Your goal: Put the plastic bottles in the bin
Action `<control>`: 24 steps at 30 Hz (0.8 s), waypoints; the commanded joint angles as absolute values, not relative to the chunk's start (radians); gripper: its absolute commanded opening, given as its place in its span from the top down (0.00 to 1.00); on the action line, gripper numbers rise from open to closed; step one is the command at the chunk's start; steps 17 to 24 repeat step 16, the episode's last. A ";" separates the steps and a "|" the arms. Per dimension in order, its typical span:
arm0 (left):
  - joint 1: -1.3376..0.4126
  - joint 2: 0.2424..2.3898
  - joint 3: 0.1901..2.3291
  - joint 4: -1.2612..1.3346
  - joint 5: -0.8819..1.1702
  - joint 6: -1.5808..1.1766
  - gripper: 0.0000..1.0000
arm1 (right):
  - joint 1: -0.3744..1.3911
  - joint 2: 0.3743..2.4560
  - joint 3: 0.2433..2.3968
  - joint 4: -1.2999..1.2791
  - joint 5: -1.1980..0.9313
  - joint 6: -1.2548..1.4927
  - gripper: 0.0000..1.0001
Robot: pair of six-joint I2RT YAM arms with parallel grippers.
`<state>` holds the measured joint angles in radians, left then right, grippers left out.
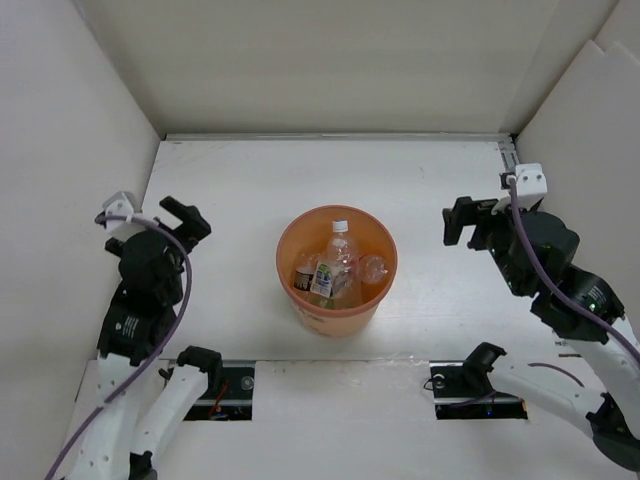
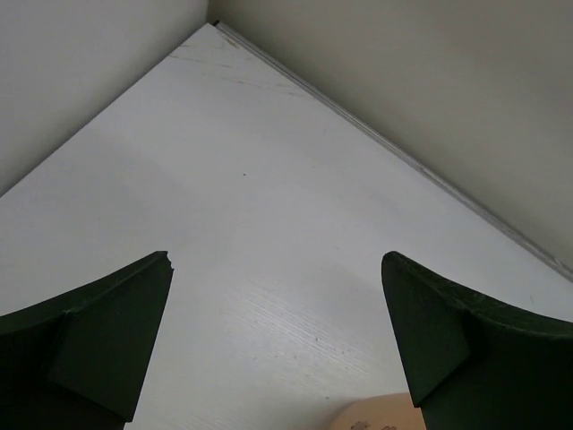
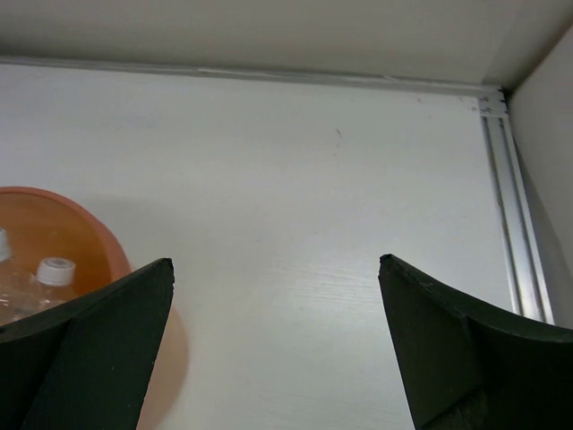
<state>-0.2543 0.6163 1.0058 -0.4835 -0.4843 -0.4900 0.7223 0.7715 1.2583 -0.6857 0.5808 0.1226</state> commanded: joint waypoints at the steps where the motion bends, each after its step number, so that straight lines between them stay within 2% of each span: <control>1: -0.255 0.494 0.980 -0.502 -0.603 -0.540 0.00 | 0.713 0.738 1.278 -0.853 0.692 0.161 0.00; 11: -0.255 0.474 1.025 -0.561 -0.603 -0.551 0.00 | 0.713 0.609 1.239 -0.862 0.672 0.172 0.00; 24: -0.255 0.483 1.025 -0.561 -0.594 -0.551 0.00 | 0.713 0.598 1.249 -0.862 0.672 0.172 0.00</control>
